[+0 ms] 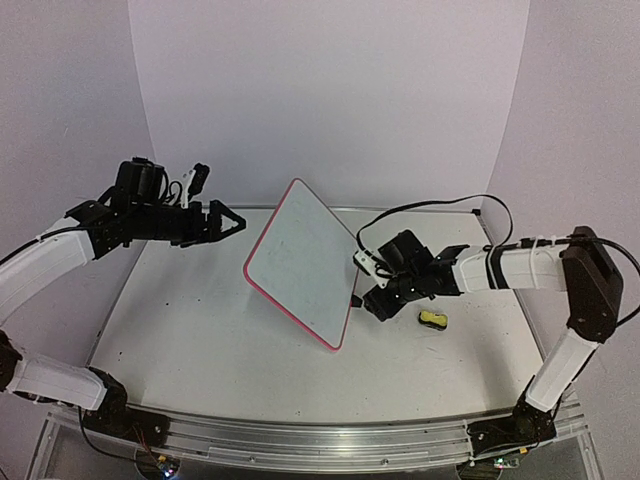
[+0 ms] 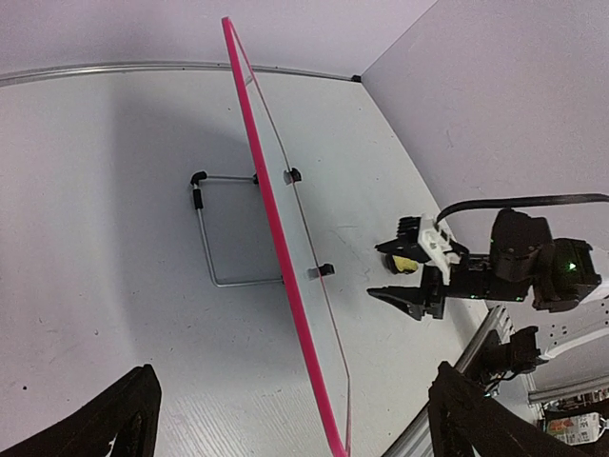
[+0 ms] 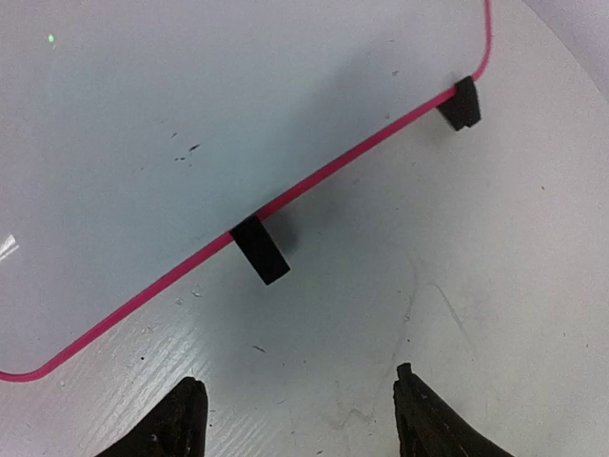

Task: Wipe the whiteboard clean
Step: Move the whiteboard to the center of the board.

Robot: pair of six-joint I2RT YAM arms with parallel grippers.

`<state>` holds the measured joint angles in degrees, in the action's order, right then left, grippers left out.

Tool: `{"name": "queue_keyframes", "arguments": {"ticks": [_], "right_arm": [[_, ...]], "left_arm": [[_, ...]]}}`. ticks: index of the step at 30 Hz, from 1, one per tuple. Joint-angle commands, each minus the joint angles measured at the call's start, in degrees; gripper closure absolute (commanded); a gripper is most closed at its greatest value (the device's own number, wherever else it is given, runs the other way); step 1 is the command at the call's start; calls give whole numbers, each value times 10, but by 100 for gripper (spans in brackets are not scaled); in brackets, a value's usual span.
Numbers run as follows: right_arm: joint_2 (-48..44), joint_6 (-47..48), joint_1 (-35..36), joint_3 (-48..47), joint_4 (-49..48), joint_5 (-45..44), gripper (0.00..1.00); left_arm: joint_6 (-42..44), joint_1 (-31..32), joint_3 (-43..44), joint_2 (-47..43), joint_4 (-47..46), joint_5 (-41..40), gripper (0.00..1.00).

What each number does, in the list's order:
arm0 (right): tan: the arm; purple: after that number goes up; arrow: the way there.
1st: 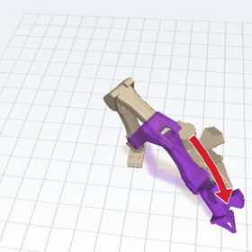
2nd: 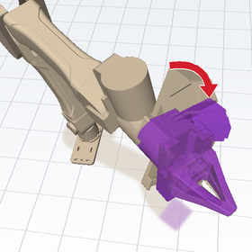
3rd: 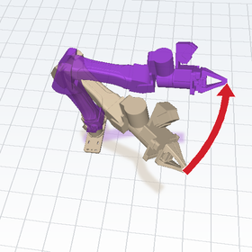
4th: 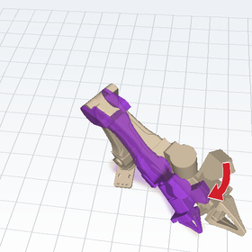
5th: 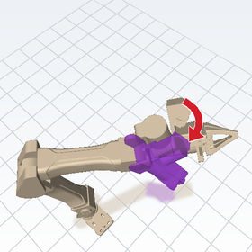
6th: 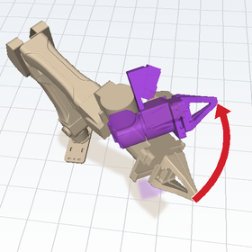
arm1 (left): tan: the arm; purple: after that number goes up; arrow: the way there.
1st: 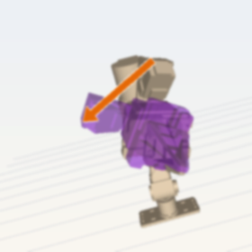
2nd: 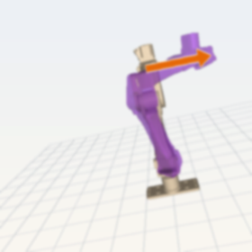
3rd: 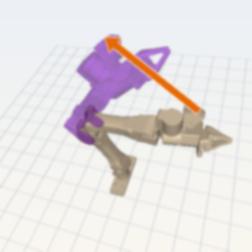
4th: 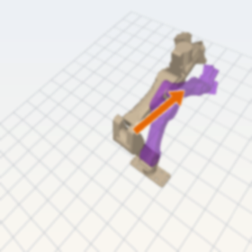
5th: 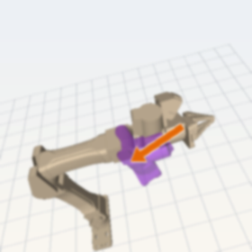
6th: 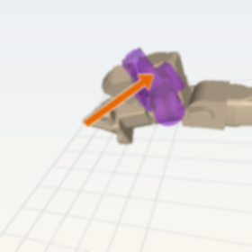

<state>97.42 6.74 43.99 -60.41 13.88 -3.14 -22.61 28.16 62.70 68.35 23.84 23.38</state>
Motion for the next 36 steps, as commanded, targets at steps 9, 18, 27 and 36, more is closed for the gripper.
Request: {"name": "queue_keyframes", "arguments": {"ticks": [9, 18, 27, 36], "right_arm": [[127, 133, 0, -100, -34, 76, 42], [165, 129, 0, -103, -80, 85, 72], [169, 70, 0, -97, -96, 61, 100], [173, -202, 57, -92, -125, -139, 100]], "left_arm": [[-8, -3, 0, -39, 3, 1, 0], [-6, -3, -4, -55, 14, -7, 0], [-5, -3, 1, -52, 18, -11, 0], [-10, -3, 2, -50, 17, -29, 0]]}}
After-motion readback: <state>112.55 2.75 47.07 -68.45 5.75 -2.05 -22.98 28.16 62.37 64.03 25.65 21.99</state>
